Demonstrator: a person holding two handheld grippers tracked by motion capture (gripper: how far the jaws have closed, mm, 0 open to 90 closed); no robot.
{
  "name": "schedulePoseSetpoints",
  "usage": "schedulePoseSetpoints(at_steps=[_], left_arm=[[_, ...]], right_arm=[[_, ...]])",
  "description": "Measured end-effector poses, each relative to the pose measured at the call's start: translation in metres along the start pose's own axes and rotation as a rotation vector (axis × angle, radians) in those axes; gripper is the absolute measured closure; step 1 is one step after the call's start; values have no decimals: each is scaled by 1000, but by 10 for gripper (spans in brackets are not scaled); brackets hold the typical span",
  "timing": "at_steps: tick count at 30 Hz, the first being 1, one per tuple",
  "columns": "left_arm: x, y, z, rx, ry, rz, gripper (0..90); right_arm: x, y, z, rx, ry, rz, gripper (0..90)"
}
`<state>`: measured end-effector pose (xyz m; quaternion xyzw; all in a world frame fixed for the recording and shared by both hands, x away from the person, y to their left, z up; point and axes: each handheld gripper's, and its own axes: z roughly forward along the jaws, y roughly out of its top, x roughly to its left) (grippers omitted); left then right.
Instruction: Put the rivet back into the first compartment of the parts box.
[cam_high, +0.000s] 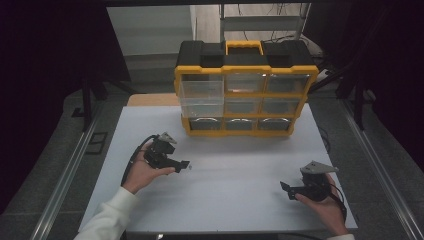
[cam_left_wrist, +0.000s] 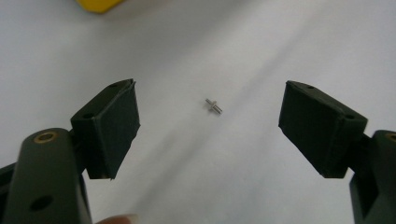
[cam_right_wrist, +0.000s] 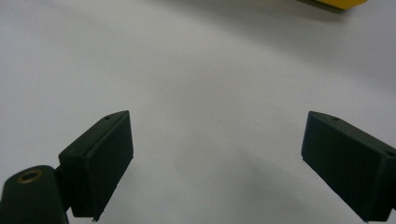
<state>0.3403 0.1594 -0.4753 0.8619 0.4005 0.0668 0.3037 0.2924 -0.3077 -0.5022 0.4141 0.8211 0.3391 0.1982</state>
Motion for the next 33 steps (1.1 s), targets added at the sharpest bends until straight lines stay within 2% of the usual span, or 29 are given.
schedulePoseSetpoints(at_steps=[12, 19, 25, 31, 32, 33], left_arm=[[-5, 5, 32, 91, 24, -16, 253], [-5, 6, 42, 100, 54, -19, 293], [-7, 6, 54, 141, 62, 1, 314], [-10, 6, 60, 146, 62, 27, 482], [-11, 6, 59, 143, 56, 34, 528], [-11, 6, 59, 142, 51, 38, 612]], right_arm=[[0, 0, 0, 1, -1, 3, 93], [0, 0, 0, 1, -1, 2, 93], [-1, 0, 0, 2, -2, 4, 93], [-1, 0, 0, 6, 0, 3, 93], [-1, 0, 0, 7, 0, 3, 93], [-1, 0, 1, 8, 0, 3, 93]])
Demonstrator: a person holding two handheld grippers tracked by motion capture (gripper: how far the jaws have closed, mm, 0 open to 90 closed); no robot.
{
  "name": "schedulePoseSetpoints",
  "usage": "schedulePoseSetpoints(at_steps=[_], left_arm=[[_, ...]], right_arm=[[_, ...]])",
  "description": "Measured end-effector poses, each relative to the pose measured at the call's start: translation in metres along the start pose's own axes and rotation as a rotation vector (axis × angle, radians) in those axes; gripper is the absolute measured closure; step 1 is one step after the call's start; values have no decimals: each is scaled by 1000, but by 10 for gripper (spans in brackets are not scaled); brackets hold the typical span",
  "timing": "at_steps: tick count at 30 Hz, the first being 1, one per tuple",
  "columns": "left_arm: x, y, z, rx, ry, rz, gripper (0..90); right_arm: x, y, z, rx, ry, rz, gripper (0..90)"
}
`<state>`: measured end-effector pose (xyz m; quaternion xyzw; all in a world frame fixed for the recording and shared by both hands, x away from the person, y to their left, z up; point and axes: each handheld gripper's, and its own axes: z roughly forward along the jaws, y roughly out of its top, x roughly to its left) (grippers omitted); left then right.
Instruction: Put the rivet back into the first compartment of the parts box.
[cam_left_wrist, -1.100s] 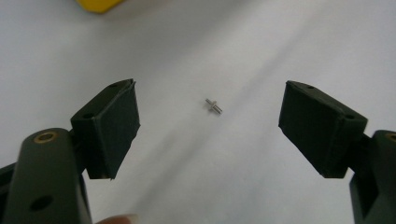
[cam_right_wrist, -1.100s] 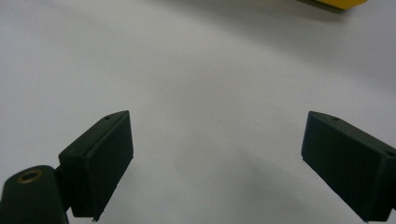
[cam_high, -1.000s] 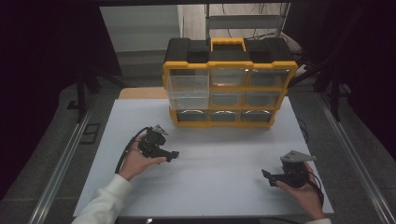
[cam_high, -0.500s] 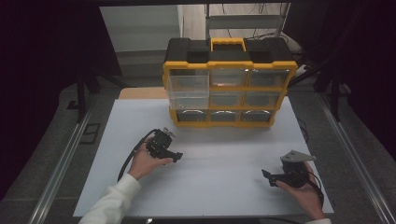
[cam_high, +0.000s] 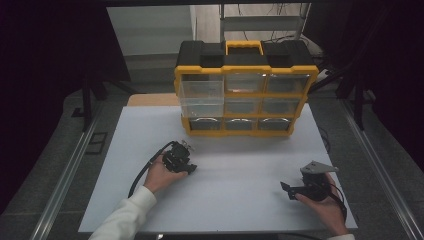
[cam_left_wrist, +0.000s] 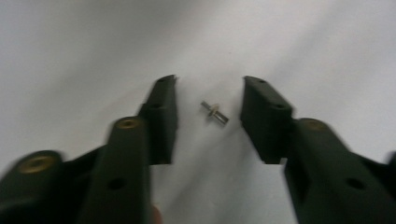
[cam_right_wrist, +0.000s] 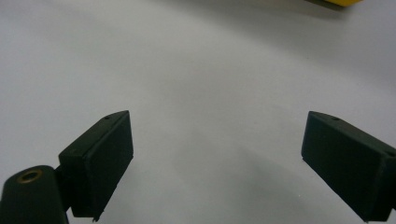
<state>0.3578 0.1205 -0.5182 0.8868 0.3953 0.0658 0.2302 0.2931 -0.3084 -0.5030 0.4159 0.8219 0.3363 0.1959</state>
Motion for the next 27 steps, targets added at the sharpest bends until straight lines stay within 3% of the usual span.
schedulePoseSetpoints(at_steps=[9, 20, 27], left_arm=[[-3, 0, 0, -4, -39, 30, 822], [4, -1, -4, -11, -78, 22, 832], [11, -3, -27, -44, -105, -4, 832]], right_arm=[[0, 0, 0, 0, -1, 0, 94], [0, 0, 0, 1, -1, -2, 94], [-1, 1, -1, -8, 3, 0, 93]])
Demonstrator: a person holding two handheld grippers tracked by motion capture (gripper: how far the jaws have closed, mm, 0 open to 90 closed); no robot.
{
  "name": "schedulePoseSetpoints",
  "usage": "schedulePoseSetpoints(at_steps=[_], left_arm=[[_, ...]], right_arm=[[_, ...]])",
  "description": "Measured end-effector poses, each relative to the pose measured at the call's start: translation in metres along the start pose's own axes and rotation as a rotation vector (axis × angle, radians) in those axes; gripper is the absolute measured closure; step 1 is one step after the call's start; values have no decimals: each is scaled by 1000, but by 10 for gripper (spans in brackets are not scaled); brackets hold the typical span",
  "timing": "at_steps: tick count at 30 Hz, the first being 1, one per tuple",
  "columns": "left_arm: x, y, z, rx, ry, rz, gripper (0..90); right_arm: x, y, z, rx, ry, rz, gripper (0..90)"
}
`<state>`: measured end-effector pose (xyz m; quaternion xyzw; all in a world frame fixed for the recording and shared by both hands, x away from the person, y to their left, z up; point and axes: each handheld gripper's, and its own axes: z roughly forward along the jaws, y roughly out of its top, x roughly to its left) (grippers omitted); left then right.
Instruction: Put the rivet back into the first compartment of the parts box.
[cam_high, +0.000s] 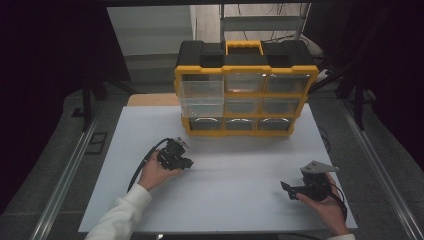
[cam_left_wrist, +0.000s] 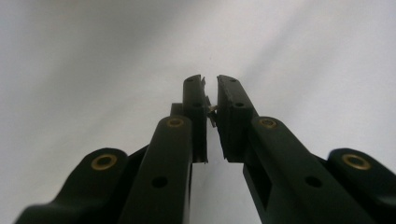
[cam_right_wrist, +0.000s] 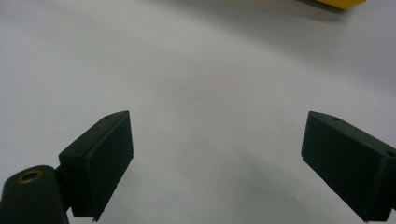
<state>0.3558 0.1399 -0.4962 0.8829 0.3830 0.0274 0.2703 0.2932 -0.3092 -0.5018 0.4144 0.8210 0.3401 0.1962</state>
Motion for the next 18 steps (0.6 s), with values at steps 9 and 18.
schedulePoseSetpoints(at_steps=[9, 18], left_arm=[[7, -1, -47, -118, -6, -25, 832], [15, 0, -85, -193, 4, -41, 831]], right_arm=[[0, 0, 0, 1, -2, 1, 93], [0, 0, 0, -1, -3, 3, 93]])
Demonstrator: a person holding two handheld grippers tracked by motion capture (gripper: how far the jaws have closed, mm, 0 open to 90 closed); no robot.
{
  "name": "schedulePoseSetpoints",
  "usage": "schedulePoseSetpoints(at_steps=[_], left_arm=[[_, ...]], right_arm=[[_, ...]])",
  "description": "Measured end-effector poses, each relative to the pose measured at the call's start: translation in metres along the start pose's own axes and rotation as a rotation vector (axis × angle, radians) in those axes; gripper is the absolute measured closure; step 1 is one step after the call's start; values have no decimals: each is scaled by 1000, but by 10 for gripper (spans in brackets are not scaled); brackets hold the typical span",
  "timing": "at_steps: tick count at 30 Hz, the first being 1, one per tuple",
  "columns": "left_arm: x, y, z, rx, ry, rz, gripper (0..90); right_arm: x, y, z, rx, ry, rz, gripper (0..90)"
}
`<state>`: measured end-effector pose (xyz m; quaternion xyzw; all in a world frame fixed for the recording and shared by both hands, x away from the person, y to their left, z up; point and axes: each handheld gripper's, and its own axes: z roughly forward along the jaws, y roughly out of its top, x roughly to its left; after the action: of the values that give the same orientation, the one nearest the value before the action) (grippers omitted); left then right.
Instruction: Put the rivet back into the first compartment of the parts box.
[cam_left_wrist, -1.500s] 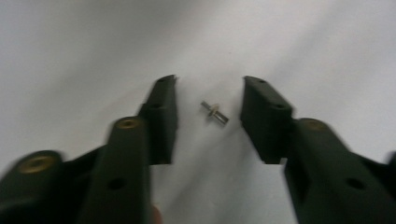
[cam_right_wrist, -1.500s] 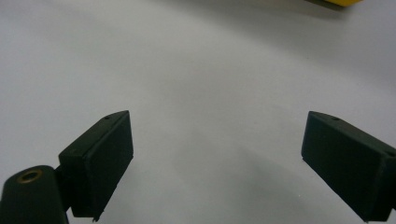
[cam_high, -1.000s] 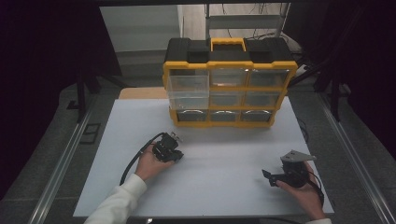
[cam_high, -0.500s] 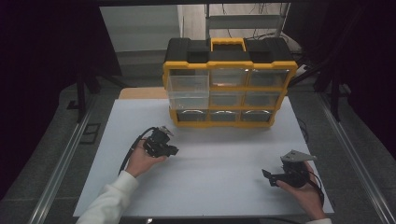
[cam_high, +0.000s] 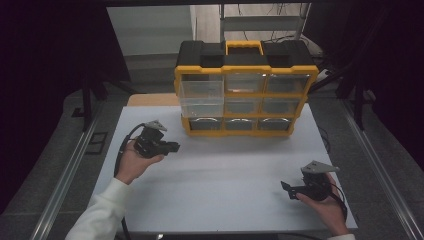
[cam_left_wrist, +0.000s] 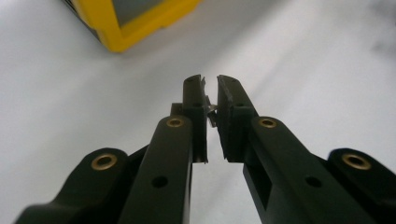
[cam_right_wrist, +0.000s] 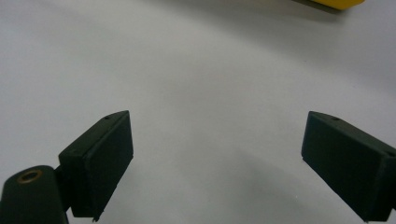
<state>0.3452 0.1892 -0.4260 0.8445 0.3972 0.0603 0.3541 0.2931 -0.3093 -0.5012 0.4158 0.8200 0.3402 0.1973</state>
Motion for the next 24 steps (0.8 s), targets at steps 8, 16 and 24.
schedulePoseSetpoints(at_steps=[8, 16, 24], left_arm=[[4, 11, -30, -60, -7, -12, 832], [5, 22, -61, -129, -10, -15, 832], [4, 35, -83, -154, 2, 1, 832]], right_arm=[[0, 0, 0, -5, -3, 1, 94], [-1, 0, -1, -8, -1, 4, 94], [-1, 2, -3, -29, 22, 26, 93]])
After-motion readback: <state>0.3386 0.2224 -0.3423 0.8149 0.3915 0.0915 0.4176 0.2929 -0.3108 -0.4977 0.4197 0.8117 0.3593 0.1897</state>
